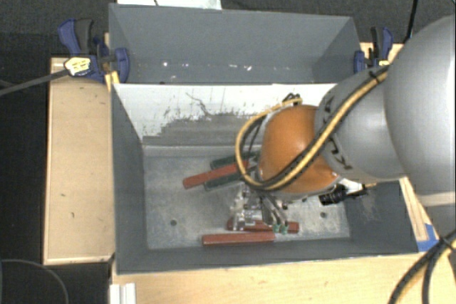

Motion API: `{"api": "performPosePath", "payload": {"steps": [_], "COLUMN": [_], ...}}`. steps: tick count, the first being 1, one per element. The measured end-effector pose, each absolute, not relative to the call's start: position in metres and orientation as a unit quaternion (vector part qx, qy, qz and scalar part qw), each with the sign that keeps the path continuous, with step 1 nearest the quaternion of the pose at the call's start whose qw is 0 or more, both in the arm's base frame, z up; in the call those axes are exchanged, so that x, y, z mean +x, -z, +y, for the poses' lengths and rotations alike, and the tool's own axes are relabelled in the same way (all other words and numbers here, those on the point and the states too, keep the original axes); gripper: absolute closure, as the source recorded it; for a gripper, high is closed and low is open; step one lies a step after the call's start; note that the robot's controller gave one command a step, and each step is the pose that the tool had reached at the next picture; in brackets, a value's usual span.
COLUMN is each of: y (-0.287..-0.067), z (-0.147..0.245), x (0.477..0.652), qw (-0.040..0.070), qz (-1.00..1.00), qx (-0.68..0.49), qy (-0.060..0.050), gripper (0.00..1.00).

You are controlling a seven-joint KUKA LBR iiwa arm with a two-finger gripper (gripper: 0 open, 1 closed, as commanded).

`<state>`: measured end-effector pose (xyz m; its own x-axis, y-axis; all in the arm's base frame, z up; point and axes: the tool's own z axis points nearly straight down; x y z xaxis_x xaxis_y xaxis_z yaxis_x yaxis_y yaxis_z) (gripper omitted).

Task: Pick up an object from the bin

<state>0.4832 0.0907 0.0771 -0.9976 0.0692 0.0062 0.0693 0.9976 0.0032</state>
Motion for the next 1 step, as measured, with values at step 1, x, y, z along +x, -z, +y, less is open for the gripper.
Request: {"api": "performPosePath", "payload": {"steps": [1], "y": [-0.0776], "z": [0.0891], "x": [0.4899], "qw": [-0.012], "qz": [-0.999], "qx": [-0.038], "qy": [0.003], "gripper": [0.0]}}
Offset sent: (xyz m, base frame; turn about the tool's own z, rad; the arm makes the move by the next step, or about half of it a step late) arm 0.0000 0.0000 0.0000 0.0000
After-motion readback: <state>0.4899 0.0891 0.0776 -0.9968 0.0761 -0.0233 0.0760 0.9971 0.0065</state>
